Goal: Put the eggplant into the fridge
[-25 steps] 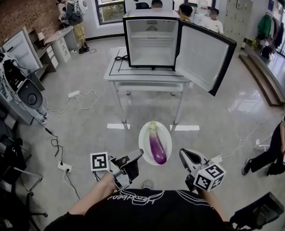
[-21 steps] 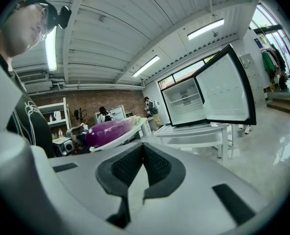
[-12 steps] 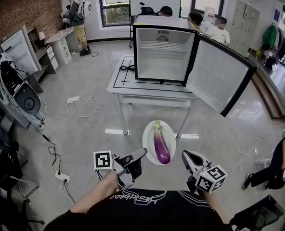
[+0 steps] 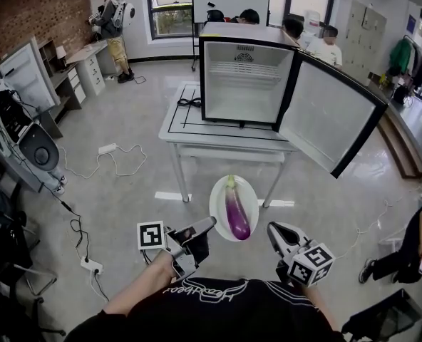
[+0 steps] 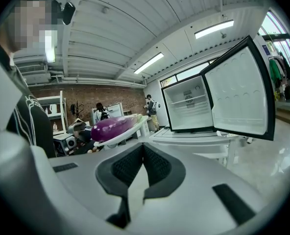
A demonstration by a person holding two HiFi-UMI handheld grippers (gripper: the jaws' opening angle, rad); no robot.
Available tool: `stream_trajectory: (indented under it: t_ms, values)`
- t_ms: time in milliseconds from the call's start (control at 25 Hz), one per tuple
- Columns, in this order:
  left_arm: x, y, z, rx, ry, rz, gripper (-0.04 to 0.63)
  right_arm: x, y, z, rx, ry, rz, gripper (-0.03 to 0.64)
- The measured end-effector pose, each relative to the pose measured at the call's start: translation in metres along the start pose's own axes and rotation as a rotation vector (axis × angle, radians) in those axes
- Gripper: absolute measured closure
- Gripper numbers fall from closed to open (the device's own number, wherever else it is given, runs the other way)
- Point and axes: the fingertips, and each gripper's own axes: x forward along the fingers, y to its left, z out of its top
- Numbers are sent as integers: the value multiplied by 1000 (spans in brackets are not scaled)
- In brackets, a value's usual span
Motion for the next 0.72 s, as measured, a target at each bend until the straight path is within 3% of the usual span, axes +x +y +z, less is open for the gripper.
stream_trajectory:
  t_ms: [320, 720]
  values:
    - [15, 6, 17, 15, -2, 22, 575, 11, -28, 4, 48, -21, -6, 611]
    - [54, 28, 72, 14, -30, 56, 575, 69, -77, 22, 62, 6, 41, 611]
